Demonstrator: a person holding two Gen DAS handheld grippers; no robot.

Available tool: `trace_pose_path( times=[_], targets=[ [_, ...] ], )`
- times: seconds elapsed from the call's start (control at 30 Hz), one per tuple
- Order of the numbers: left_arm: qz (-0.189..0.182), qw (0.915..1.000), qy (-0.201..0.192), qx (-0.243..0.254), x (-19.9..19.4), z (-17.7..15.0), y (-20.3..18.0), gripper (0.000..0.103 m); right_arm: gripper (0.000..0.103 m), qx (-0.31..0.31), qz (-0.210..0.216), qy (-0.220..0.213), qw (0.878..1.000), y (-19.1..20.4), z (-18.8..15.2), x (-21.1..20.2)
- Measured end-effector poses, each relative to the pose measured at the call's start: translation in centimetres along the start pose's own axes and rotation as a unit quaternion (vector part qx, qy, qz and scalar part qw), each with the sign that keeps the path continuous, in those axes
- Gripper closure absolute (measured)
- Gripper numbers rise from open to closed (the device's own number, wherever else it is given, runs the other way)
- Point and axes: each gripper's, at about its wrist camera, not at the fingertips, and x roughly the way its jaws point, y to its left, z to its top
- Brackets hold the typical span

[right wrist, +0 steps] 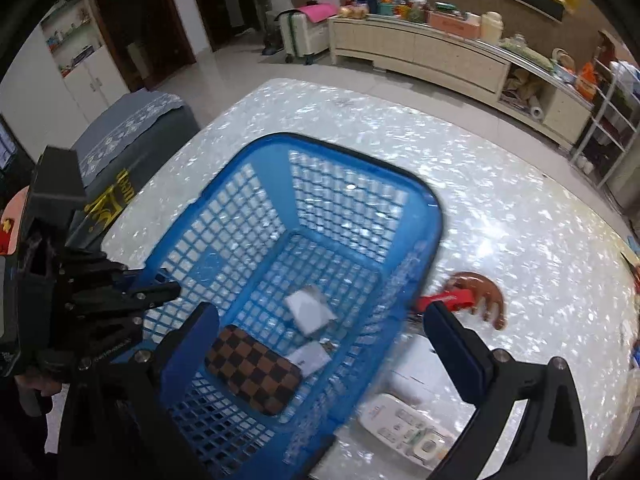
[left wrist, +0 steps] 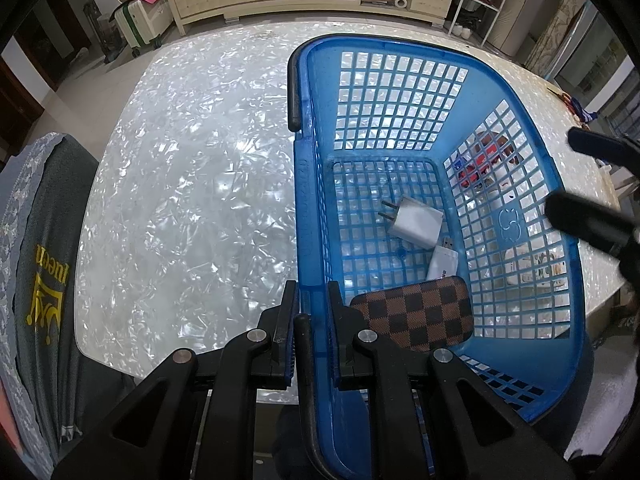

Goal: Organize rigid objects
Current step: 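Move the right gripper back to the white TV remote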

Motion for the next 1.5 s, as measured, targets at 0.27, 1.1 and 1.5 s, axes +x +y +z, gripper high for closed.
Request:
trace_pose_path(
  times=[0.27, 1.1, 1.5],
  targets=[
    [0.000, 1.0000, -0.001, -0.002, 0.0, -0.1, 0.0, 0.089, 0.000, 0.040, -0.038, 0.006, 0.998, -4.8, -1.8, -1.8],
    [-0.001, 1.0000, -0.001, -0.002, -0.1, 0.0, 0.1, 0.089, 0.000, 0.041, -0.029, 0.095, 0.994, -10.3, -11.6, 2.2],
    [-0.002, 1.0000, -0.002, -0.003, -0.1, 0.0, 0.1, 0.089, 0.000, -0.065, -0.018, 0.107, 0.992, -6.8, -12.9, 4.7]
  ],
)
